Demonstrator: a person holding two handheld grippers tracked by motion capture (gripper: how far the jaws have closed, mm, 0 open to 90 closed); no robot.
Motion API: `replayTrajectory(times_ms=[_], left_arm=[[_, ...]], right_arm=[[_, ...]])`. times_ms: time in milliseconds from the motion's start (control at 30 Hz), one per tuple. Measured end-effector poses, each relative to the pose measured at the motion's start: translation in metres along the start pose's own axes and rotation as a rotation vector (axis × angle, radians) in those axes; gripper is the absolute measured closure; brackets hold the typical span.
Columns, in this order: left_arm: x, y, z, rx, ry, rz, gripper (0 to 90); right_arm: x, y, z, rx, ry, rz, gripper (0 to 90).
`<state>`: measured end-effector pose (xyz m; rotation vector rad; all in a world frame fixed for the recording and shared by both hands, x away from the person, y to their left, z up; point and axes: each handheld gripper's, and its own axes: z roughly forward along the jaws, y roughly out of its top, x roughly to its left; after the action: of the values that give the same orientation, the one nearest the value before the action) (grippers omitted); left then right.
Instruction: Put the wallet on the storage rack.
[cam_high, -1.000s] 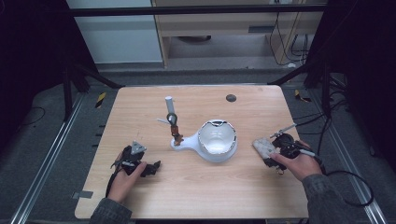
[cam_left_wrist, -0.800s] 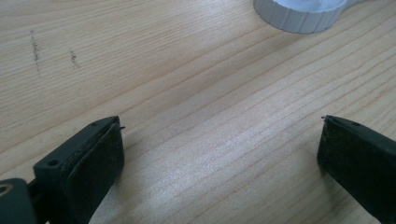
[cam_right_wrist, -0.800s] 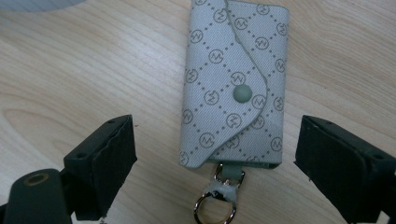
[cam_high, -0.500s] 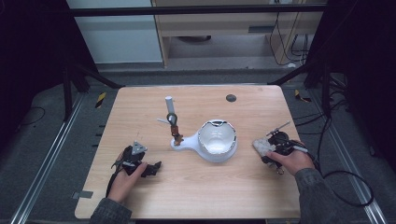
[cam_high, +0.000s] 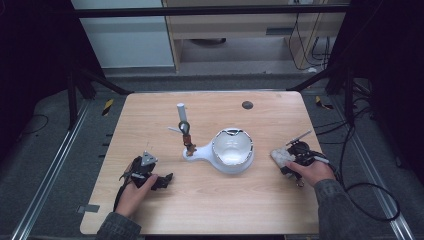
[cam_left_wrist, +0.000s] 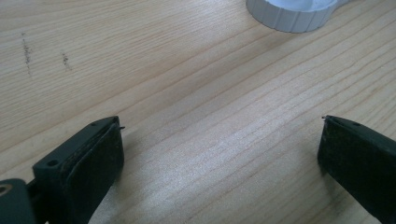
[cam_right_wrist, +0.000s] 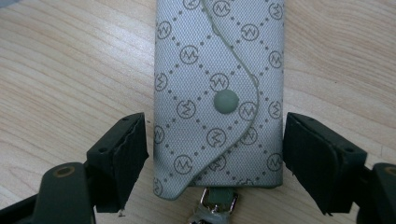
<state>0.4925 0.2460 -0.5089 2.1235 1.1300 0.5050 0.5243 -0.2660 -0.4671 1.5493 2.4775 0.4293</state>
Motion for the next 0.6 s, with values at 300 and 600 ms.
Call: replayTrajectory(times_ms=[300,600], left_arm=[[-0.0003,0.0000,0.0000,0.000,-0.001,0.001,0.0],[-0.0006,0.0000,0.0001,0.000,-0.003,0.002,0.0]], right_arm=[[-0.0007,-0.0015,0.0021,0.003,-0.003,0.001,24.6],[-0.0005,-0.0021,0.0027,0.004,-0.007,-0.005,26.5]])
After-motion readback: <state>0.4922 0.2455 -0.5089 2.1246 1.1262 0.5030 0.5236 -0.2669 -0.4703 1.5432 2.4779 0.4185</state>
